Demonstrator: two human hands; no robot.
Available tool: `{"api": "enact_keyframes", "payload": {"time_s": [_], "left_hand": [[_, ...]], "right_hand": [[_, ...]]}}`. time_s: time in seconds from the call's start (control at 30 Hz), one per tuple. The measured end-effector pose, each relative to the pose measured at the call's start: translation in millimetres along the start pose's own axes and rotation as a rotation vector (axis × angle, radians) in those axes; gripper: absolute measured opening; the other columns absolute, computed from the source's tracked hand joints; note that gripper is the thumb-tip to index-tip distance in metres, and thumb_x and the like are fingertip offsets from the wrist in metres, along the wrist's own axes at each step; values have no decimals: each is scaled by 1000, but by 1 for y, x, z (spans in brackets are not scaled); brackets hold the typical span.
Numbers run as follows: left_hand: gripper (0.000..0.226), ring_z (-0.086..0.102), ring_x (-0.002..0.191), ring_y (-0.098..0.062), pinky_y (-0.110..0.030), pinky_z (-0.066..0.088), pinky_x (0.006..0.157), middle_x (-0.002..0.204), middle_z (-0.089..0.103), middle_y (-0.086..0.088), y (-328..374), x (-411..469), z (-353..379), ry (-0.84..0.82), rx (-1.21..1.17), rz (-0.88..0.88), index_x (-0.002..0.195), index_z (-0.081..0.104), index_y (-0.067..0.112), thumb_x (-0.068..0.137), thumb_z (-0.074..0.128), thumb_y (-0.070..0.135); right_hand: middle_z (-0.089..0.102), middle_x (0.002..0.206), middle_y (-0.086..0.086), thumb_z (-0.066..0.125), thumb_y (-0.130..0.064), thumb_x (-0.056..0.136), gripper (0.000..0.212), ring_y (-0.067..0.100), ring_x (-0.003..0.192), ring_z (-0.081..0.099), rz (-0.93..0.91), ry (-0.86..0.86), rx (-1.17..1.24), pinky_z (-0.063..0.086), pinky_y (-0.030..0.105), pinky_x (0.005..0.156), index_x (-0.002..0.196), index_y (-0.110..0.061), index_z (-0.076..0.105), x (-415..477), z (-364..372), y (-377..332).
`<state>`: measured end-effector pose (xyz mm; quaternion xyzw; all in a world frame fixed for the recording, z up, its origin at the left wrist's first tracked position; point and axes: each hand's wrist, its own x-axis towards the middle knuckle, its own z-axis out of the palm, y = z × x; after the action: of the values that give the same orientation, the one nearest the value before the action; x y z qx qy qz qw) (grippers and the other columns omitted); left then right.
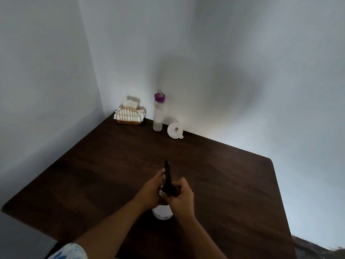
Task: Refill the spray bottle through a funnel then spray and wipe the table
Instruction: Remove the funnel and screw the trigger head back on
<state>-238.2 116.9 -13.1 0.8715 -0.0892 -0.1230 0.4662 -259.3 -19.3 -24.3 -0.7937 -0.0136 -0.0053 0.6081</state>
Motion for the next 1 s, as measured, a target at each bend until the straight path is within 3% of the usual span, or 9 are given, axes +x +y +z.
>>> {"api": "enact_keyframes", "payload": {"time_s": [0.17, 0.3, 0.43, 0.53, 0.67, 0.77, 0.9, 1.0], "left_hand": [[71, 58, 105, -10, -34, 49, 94, 117, 60, 1, 2, -3, 1, 27, 33, -22, 135, 26, 27, 79, 68, 18], [57, 59, 105, -14, -37, 49, 93, 115, 61, -2, 3, -5, 3, 49, 13, -39, 128, 38, 23, 80, 68, 19], [71, 55, 112, -14, -38, 46, 98, 120, 57, 1, 4, -3, 3, 27, 9, -37, 135, 32, 24, 76, 72, 18], [58, 52, 116, -20, -43, 42, 102, 118, 54, 3, 6, -4, 3, 14, -96, -51, 128, 37, 28, 80, 68, 14], [85, 49, 121, -19, -36, 44, 101, 127, 48, 5, 2, -4, 5, 62, -108, -54, 136, 32, 23, 67, 77, 5], [91, 50, 118, -18, -41, 45, 100, 123, 48, 5, 3, -5, 5, 36, -86, -53, 137, 27, 24, 64, 78, 5], [92, 47, 112, -5, -31, 42, 99, 118, 46, 14, 8, -2, 3, -2, 1, -20, 139, 22, 26, 67, 79, 11], [85, 48, 104, -1, -27, 44, 94, 112, 44, 19, 10, -1, 2, -13, 35, -19, 138, 22, 29, 73, 75, 15]], "right_hand": [[63, 106, -17, 76, -23, 73, 44, -5, 101, 58, -86, -90, -56, 52, 17, 83, 109, -40, 57, -2, -1, -1], [64, 98, -19, 75, -21, 76, 38, -7, 93, 59, -51, -43, -73, 54, 18, 76, 91, -50, 57, -2, 1, -2], [66, 98, -17, 77, -22, 75, 36, -6, 94, 60, -52, -90, -67, 52, 16, 76, 95, -46, 60, -2, -4, -4], [69, 100, -12, 75, -32, 73, 31, 1, 95, 64, -53, -139, -10, 55, 23, 80, 100, -38, 64, -2, -7, -5], [69, 100, -15, 73, -19, 79, 28, -4, 96, 61, -59, -113, -71, 51, 19, 82, 103, -33, 67, 1, -8, -4], [69, 97, -15, 74, -16, 78, 27, -4, 95, 62, -59, -107, -65, 51, 16, 78, 96, -35, 67, 2, -10, -4], [69, 94, -11, 72, -12, 79, 29, 1, 94, 64, -54, -103, -36, 56, 23, 76, 88, -39, 63, 0, -9, -6], [69, 93, -16, 73, -11, 78, 35, 1, 93, 65, -74, -86, -45, 55, 18, 74, 81, -43, 59, 0, -8, -7]]}}
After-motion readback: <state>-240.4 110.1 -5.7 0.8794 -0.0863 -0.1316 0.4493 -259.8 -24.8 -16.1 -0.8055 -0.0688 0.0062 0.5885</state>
